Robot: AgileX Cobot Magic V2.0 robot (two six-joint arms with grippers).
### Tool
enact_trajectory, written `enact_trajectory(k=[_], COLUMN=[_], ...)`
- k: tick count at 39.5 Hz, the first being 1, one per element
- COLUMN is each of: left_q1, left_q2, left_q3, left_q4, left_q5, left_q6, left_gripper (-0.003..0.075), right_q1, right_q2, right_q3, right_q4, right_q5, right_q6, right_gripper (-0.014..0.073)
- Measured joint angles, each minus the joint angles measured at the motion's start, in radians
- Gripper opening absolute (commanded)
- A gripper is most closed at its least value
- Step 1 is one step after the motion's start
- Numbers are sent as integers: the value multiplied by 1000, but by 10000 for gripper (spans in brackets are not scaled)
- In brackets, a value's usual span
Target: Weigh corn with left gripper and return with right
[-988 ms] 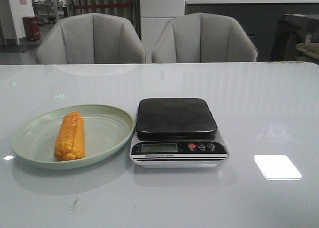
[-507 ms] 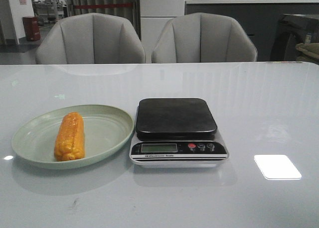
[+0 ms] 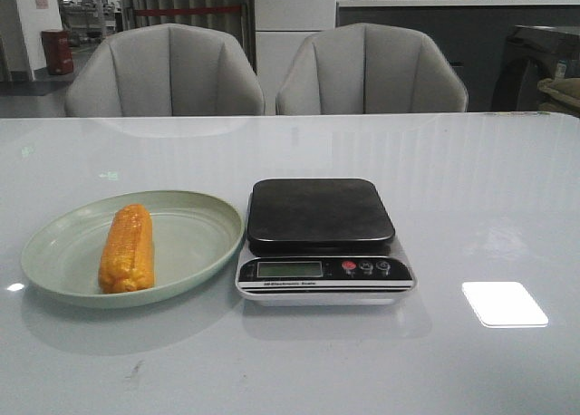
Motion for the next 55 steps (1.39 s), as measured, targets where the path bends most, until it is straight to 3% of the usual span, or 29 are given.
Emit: enact_trajectory(k=[11, 23, 34, 55], left_q1=[0, 0, 0, 0], left_q2=[0, 0, 0, 0], left_q3=[0, 0, 0, 0], left_q4=[0, 0, 0, 0], left_q5=[0, 0, -2, -4], left_q6=[0, 0, 0, 0], left_gripper=[114, 114, 114, 114], right_q1=[-32, -303, -442, -488], right_q2=[-6, -88, -218, -240], right_q3=[59, 162, 277, 280], right_q4=[0, 0, 0, 0], right_q5=[-74, -256, -287, -224], right_q6=[0, 0, 0, 0], right_gripper=[169, 169, 169, 169])
